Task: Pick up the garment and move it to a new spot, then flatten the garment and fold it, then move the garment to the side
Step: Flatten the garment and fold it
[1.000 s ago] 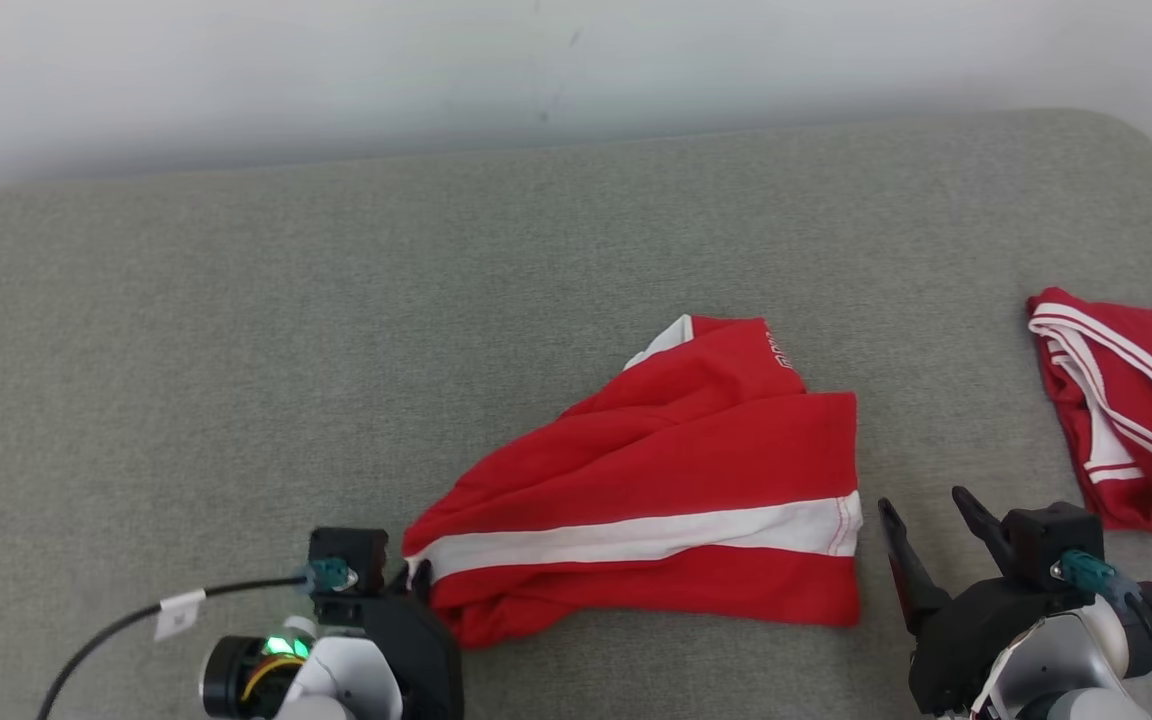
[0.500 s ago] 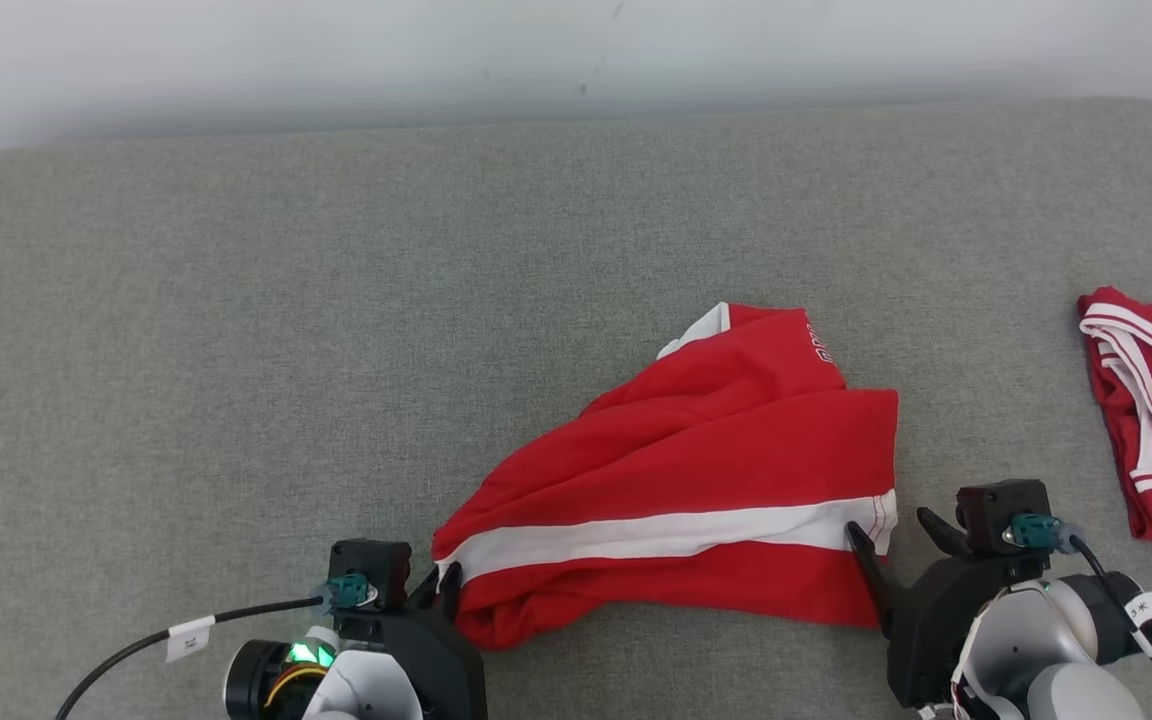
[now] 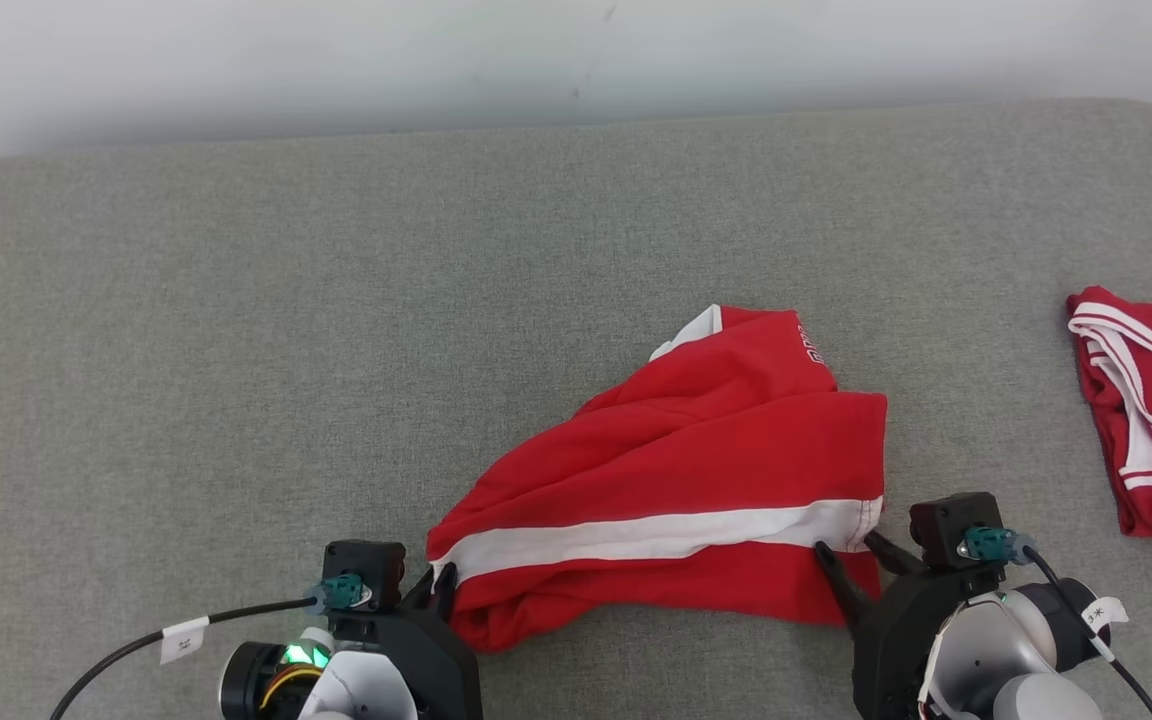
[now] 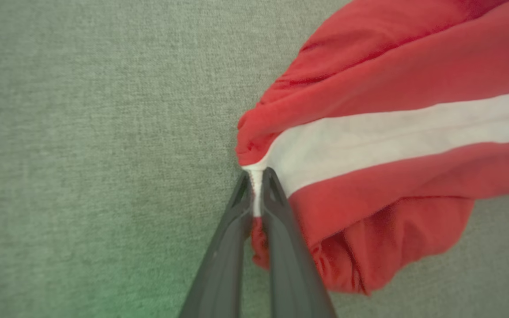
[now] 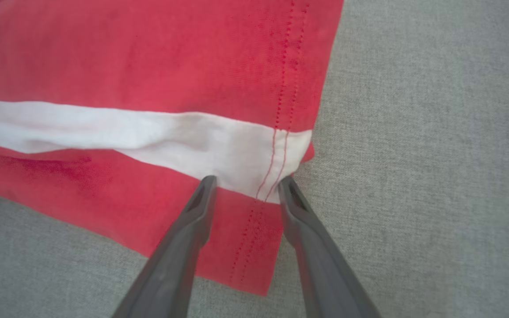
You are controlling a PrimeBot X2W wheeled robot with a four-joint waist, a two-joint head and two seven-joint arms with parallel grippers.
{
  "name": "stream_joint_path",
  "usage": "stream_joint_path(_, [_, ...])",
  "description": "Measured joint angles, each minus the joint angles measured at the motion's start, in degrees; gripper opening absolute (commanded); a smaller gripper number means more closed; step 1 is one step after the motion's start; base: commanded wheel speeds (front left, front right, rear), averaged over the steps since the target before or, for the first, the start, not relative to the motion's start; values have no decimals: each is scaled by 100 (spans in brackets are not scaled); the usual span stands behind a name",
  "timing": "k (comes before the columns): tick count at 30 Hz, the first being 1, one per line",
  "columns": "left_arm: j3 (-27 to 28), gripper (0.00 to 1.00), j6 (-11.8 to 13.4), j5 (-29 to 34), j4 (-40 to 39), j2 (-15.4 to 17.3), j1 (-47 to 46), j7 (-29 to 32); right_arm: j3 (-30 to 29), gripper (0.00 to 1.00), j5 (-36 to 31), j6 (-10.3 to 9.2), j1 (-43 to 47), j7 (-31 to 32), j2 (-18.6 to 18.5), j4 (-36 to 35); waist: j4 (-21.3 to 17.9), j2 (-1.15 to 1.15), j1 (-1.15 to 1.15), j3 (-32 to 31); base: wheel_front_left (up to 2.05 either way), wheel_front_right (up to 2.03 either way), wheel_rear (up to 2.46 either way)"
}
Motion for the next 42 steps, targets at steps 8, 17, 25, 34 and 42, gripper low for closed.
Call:
stream_joint_path(8, [-14, 0, 27, -44, -12, 14, 33, -26, 68, 36, 7, 0, -7, -144, -46, 9, -3, 0, 0, -76, 0, 0, 0])
stream_joint_path(17, [59, 0, -15, -118, -165, 7, 62, -410, -202, 0, -29, 0, -25, -506, -19, -80, 35, 0, 0, -183, 0, 0, 0])
stream_joint_path(25, [421, 0, -108, -525, -787, -96, 60, -950, -544, 0, 450, 0, 4, -957, 45, -970, -21, 0, 0, -328, 0, 0, 0])
stream_joint_path(34, [737, 0, -275, -981, -1762, -118, -229, -1056, -801, 0, 850, 0, -408, -1313, -208, -1890, -132, 0, 0, -437, 0, 0, 0])
stream_joint_path(42, [1148, 0, -425, -1485, -2305, -86, -947, -926, -721, 0, 793, 0, -1410, -1506, -572, -2001, -233, 0, 0, -562, 0, 0, 0])
